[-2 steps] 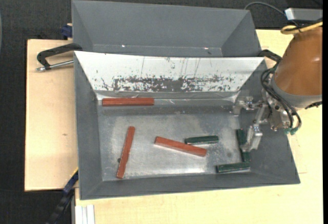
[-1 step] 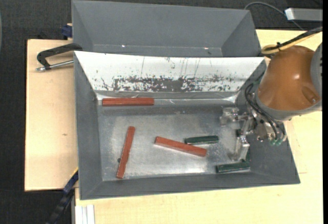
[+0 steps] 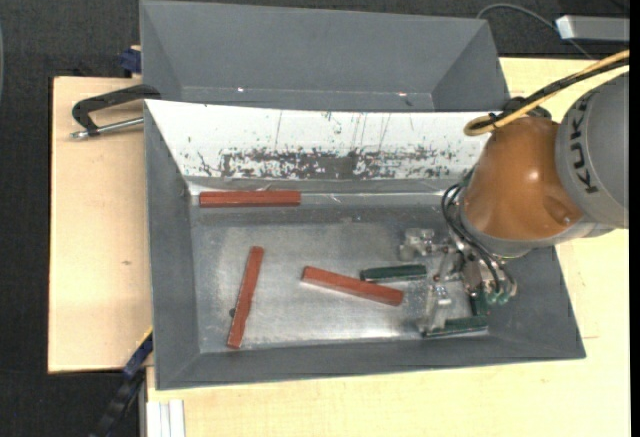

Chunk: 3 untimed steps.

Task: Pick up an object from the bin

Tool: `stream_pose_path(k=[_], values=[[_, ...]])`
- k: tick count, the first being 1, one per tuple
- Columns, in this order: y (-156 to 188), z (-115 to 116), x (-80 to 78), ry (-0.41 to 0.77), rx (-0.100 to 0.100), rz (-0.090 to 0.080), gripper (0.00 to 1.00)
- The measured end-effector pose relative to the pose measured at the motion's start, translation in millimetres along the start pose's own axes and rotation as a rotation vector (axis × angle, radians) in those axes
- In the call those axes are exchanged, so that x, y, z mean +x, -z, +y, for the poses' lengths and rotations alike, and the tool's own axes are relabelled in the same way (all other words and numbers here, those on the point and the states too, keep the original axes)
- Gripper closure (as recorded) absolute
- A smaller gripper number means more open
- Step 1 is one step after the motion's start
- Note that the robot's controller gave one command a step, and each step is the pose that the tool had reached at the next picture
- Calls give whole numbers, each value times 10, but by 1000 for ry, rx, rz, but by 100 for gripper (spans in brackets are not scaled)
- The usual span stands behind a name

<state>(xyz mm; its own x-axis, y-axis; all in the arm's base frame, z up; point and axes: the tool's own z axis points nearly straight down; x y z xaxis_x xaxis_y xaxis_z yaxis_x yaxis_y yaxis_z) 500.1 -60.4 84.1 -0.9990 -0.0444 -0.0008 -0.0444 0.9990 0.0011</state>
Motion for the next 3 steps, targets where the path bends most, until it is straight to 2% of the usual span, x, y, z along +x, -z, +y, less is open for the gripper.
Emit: stream_pose_path(k=[1,2,3], values=[[-42,-137,-90,40,2,-5,100],[-43,-131,-90,41,1,-4,100],[1320,-370,-423,20,2,-5,100]])
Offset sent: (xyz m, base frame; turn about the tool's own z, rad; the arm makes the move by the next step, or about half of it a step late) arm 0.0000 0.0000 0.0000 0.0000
